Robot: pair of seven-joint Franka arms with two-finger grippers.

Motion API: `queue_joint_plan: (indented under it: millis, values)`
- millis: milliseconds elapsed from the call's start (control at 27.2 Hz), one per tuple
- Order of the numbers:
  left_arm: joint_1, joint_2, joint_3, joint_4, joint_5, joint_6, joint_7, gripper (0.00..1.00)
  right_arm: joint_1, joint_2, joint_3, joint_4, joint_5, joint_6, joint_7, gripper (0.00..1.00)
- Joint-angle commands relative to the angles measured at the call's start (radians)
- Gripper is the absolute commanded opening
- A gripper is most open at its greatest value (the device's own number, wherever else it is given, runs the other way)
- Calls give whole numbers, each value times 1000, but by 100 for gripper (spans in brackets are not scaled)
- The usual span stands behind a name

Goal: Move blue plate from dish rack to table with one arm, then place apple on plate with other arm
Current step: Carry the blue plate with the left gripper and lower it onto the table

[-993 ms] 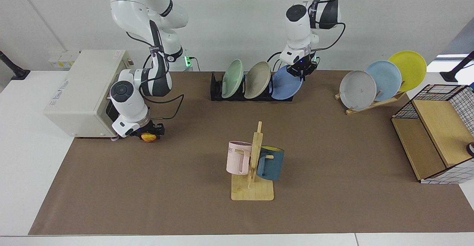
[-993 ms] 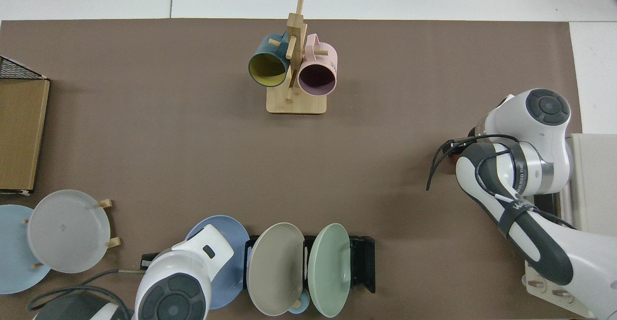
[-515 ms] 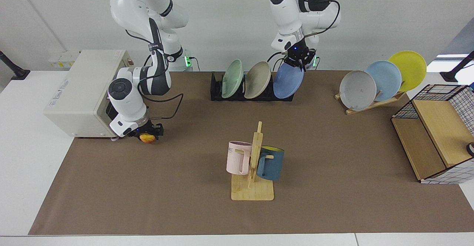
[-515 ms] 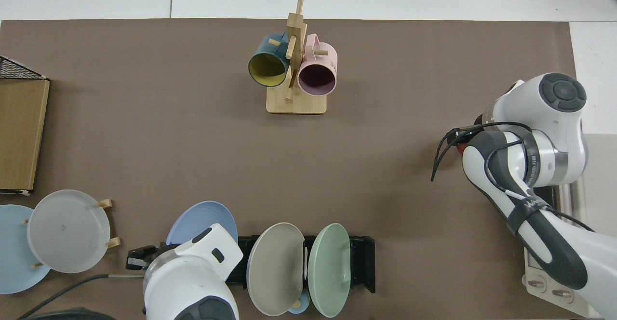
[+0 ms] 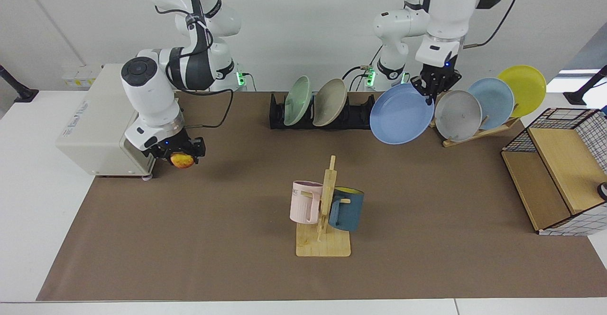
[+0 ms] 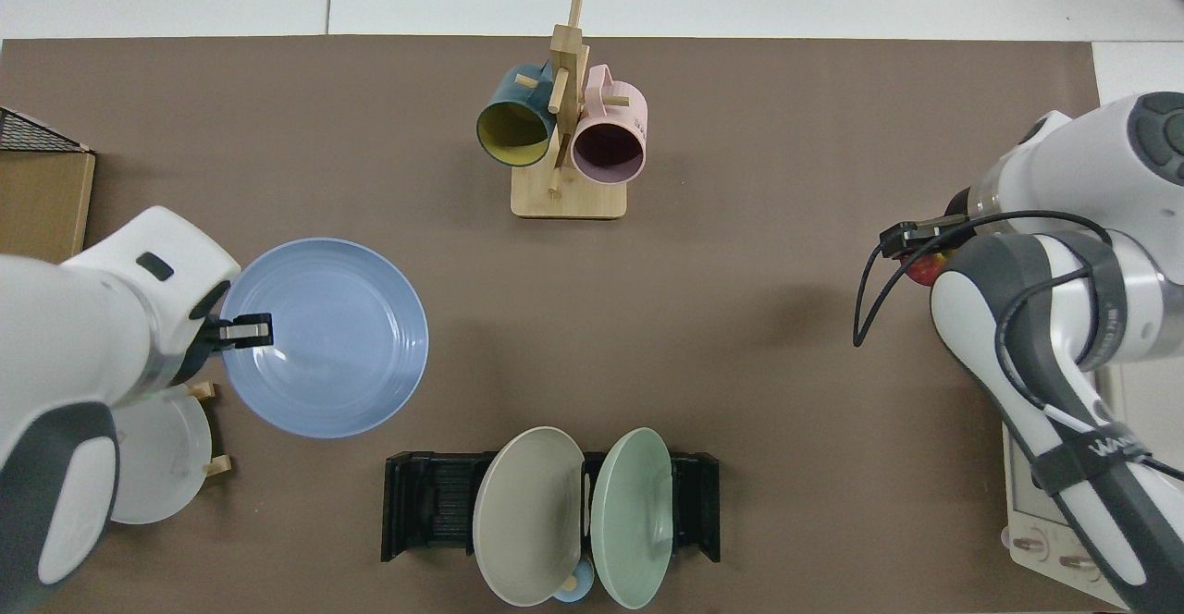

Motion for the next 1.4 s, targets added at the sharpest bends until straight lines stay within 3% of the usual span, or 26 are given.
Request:
queue_joint_plan:
  millis: [0,74,184,405,552,920,1361]
  values:
    - [-1,107,7,37,-130,70,-1,0,-1,-50,2,50,25,-114,14,0]
    - [-6,129,-4,31,-181,115,-1,0,-1,-77,2,49,26,-132,12,0]
    - [-85,196,-8,16,-195,214,-20,0,-1,-94,2,45,28,-152,12,0]
    - [-156,244,-13,-48,-244,295,-64,0,15,-102,2,35,37,-148,14,0]
    - [-234,276,-14,-165,-258,510,-141,0,18,-102,2,30,42,-149,14,0]
    - [-302,342,-21,-225,-269,670,-216,0,18,-102,3,7,46,-151,12,0]
    - [-325,353,-24,-262,-269,715,-230,0,71,-102,2,-10,48,-143,32,0]
